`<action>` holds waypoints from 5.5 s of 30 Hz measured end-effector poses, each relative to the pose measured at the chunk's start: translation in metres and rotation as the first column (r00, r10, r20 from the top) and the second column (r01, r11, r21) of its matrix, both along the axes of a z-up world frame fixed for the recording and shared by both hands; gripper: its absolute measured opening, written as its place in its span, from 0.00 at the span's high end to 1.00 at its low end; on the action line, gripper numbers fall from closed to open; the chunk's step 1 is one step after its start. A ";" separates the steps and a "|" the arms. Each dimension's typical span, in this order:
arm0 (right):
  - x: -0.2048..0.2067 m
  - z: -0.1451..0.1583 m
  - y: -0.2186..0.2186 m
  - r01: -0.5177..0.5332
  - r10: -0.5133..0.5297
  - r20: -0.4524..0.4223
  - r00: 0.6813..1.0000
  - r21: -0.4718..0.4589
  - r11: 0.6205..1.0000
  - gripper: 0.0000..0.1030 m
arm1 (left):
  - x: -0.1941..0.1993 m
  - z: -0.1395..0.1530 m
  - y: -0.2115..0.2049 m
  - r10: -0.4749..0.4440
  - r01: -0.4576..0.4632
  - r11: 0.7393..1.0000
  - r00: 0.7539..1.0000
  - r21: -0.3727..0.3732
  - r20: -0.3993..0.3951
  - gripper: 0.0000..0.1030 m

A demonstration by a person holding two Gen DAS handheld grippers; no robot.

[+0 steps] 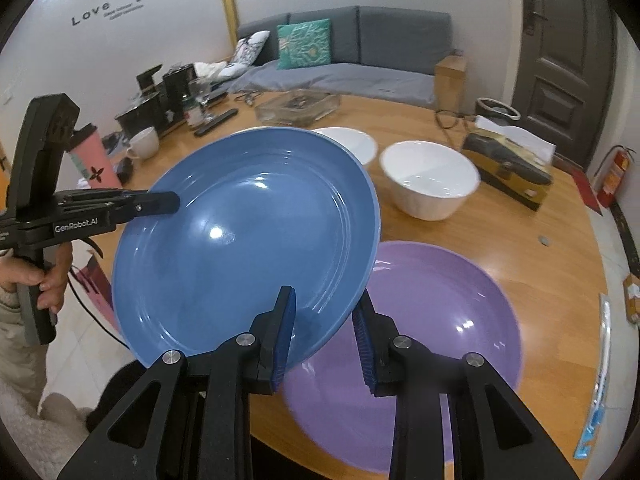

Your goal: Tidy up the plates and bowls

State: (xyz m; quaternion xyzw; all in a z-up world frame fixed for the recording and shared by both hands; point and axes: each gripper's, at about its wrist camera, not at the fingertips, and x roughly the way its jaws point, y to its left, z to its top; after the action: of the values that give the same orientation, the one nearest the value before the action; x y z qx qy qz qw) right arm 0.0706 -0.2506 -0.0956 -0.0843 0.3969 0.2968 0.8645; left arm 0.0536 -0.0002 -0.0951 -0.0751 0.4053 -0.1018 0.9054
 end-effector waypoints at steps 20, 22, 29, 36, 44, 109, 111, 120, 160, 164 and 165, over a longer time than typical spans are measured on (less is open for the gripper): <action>0.003 -0.015 -0.101 0.161 -0.161 -0.001 0.987 0.014 0.987 0.76 | 0.044 -0.018 -0.104 -0.153 0.158 0.985 0.986 0.066 -0.070 0.89; 0.005 -0.018 -0.107 0.170 -0.170 -0.004 0.985 0.015 0.985 0.76 | 0.047 -0.021 -0.111 -0.163 0.169 0.983 0.983 0.068 -0.079 0.88; 0.006 -0.025 -0.119 0.197 -0.197 0.000 0.980 0.000 0.980 0.76 | 0.057 -0.036 -0.127 -0.185 0.195 0.977 0.976 0.083 -0.115 0.87; 0.009 -0.033 -0.118 0.192 -0.192 -0.013 0.981 -0.011 0.981 0.76 | 0.061 -0.046 -0.127 -0.180 0.194 0.976 0.974 0.097 -0.139 0.86; 0.012 -0.040 -0.113 0.184 -0.184 -0.025 0.983 -0.022 0.983 0.76 | 0.063 -0.048 -0.124 -0.169 0.184 0.978 0.975 0.102 -0.142 0.86; 0.102 -0.005 0.056 -0.126 0.125 0.042 0.991 0.023 0.992 0.33 | 0.174 0.006 0.017 -0.070 0.075 0.976 0.997 0.205 -0.030 0.68; 0.111 -0.011 0.063 -0.136 0.135 0.019 0.991 0.034 0.990 0.33 | 0.191 -0.001 0.015 -0.082 0.092 0.973 0.995 0.213 -0.059 0.68; 0.144 -0.037 0.097 -0.171 0.171 -0.038 0.985 0.005 0.985 0.33 | 0.237 -0.034 0.002 -0.084 0.118 0.968 0.984 0.223 -0.154 0.76; 0.132 -0.055 0.092 -0.197 0.194 -0.038 0.980 -0.104 0.975 0.16 | 0.208 -0.053 -0.030 -0.210 0.265 0.930 0.952 0.255 -0.224 0.80; 0.135 -0.057 0.095 -0.186 0.182 -0.043 0.982 -0.102 0.977 0.12 | 0.209 -0.052 -0.028 -0.196 0.251 0.934 0.955 0.253 -0.221 0.86; 0.136 -0.057 0.096 -0.186 0.182 -0.043 0.982 -0.102 0.977 0.12 | 0.210 -0.052 -0.027 -0.195 0.249 0.936 0.955 0.249 -0.223 0.86</action>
State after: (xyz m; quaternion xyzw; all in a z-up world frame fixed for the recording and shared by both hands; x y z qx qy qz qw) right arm 0.2062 -0.1551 -0.1522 -0.1612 0.4170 0.3555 0.8208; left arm 0.2632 -0.0274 -0.1472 0.0878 0.5080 -0.1389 0.8455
